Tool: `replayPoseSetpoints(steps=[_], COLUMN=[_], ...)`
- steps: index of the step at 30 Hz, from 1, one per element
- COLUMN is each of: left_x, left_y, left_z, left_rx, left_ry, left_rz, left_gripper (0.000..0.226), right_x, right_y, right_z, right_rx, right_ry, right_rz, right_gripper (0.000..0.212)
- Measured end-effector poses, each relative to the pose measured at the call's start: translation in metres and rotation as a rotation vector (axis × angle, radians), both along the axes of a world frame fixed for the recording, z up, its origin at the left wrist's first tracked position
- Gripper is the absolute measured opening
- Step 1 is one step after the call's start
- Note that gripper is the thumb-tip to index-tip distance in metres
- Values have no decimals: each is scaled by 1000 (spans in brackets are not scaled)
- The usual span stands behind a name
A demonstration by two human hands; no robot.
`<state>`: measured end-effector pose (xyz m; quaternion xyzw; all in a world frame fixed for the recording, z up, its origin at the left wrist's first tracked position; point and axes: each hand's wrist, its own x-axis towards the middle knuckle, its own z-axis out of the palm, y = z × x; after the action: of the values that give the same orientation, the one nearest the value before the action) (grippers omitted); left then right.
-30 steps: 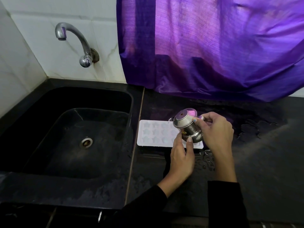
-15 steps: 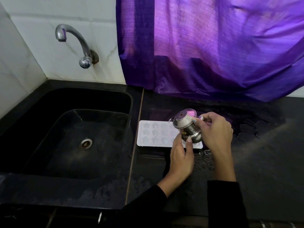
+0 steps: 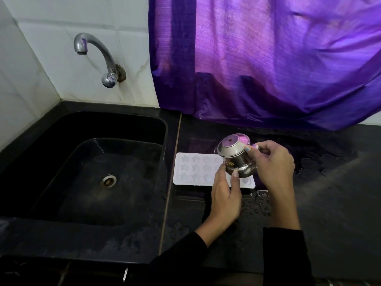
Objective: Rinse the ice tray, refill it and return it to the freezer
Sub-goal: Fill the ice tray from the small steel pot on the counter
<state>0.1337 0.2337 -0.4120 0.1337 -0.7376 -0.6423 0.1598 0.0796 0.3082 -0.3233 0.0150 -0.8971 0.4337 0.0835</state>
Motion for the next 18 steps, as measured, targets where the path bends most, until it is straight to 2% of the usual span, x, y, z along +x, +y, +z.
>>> replayPoseSetpoints(steps=[18], left_x=[-1], left_y=[-15], left_z=[-5], left_rx=[95], left_ry=[-49], left_rz=[36], left_gripper=[35], right_x=[-2], right_y=[-25], right_z=[-3], right_rx=[79], right_ry=[-39], right_rz=[76], right_gripper=[16])
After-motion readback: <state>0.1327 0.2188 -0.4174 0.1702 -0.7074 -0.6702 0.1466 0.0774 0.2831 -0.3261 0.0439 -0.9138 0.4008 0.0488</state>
